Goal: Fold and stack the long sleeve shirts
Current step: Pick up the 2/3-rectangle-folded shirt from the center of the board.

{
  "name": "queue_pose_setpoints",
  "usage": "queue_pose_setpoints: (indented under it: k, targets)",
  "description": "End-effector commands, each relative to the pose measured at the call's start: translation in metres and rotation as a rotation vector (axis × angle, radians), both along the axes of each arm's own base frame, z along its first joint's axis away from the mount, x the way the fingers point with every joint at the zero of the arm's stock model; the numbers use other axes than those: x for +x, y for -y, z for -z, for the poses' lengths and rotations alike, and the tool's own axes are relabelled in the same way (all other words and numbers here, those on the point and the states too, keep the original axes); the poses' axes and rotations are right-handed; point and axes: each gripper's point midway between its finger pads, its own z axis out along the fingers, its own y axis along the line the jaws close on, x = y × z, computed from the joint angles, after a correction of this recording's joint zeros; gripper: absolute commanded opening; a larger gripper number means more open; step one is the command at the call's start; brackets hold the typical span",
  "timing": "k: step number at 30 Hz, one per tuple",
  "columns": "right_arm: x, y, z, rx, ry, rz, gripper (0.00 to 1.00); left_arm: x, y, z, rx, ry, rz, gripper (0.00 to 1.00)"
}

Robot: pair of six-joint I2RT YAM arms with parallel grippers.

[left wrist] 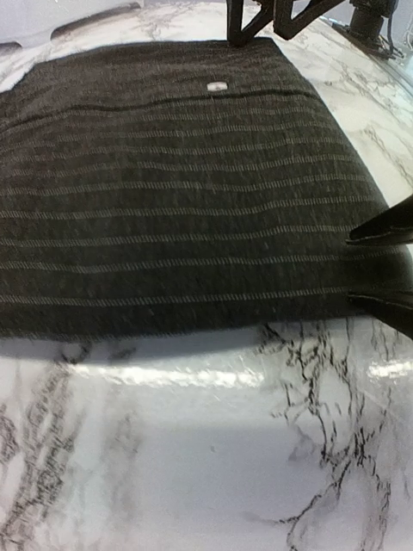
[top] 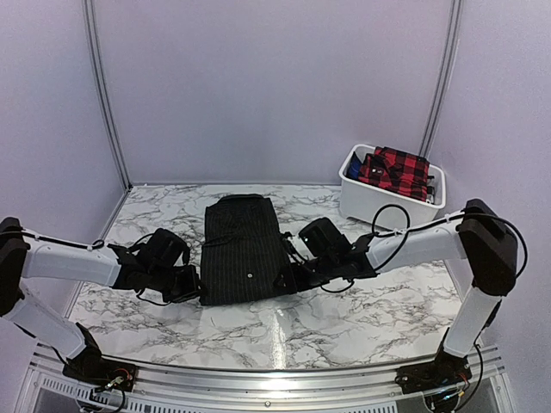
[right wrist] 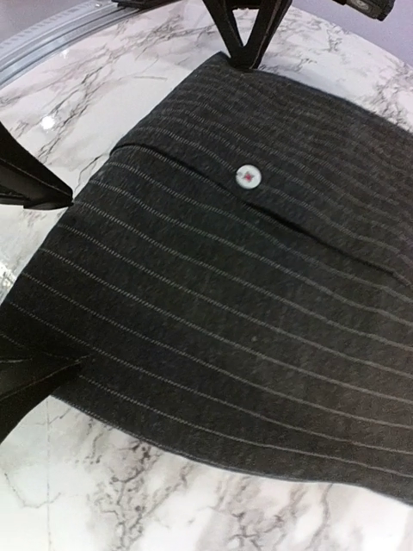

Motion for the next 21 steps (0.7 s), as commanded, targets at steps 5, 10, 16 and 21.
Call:
queue_pose_setpoints:
  k: [5,10,16,21]
  targets:
    - [-0.017,0.014,0.031,-0.02,-0.066,0.012,0.48,-0.018,-0.013,0.031,0.03,-0.07,-0.017,0.19]
    - [-0.018,0.025,0.032,-0.051,-0.065,0.043,0.47,-0.017,-0.009,0.029,0.007,-0.061,-0.009,0.18]
    - [-0.023,0.039,0.021,-0.057,-0.05,0.07,0.47,-0.027,-0.019,0.024,0.013,-0.06,-0.015,0.19]
    - [-0.031,0.046,0.022,-0.042,-0.061,0.073,0.47,-0.037,-0.03,0.022,0.011,-0.059,-0.024,0.22]
